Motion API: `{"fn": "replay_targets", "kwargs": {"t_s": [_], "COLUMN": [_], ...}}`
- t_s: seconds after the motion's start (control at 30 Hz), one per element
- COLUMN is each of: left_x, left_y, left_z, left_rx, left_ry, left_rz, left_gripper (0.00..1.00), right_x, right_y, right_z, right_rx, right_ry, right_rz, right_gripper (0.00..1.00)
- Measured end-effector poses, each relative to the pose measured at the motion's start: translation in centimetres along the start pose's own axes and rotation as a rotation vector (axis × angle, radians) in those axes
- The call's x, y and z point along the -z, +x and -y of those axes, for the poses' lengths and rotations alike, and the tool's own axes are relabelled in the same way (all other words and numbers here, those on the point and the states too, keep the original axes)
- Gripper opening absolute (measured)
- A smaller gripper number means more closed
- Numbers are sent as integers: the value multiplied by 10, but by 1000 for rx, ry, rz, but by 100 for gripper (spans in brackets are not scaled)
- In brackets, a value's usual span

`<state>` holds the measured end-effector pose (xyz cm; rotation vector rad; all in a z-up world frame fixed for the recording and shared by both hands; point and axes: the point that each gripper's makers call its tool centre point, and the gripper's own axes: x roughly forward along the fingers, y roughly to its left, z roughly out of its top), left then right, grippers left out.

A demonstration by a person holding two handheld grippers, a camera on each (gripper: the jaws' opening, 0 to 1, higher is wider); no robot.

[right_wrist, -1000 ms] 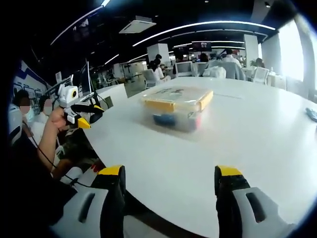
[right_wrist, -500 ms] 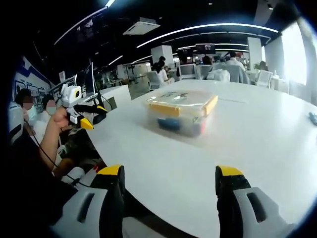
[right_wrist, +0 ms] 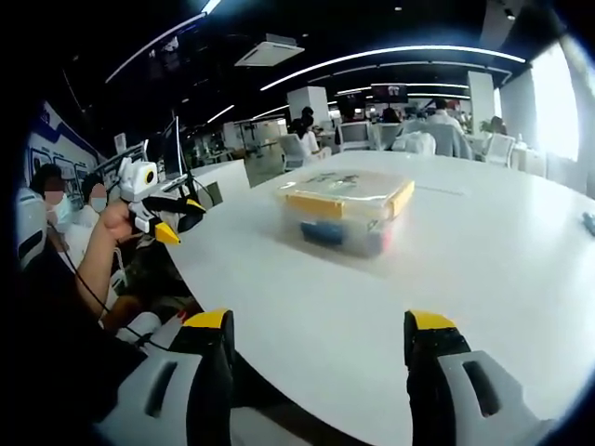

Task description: Arrange the small medicine boxes into an aligned row inside the storage area until every box is upright, visible, and separated from the surrounding clutter.

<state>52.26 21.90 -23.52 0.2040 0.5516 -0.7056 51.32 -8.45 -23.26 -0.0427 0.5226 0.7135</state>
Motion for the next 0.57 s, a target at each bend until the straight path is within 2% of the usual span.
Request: {"fn": "replay_targets", "kwargs": {"t_s": [0.33, 0.57], "left_x": [0, 1], "left_y": [0, 0], "left_z": [-2, -3], "left_rx": [-3, -1], "left_ry": [-2, 0], "left_rz": [2, -3], "left_gripper": [75, 75], "right_x": [-1, 4], "right_y": [1, 2], "right_z": [1, -1], "right_rx": [0, -3], "right_ry": [-4, 3], "right_rz": [1, -9], "right_gripper": [73, 73]}}
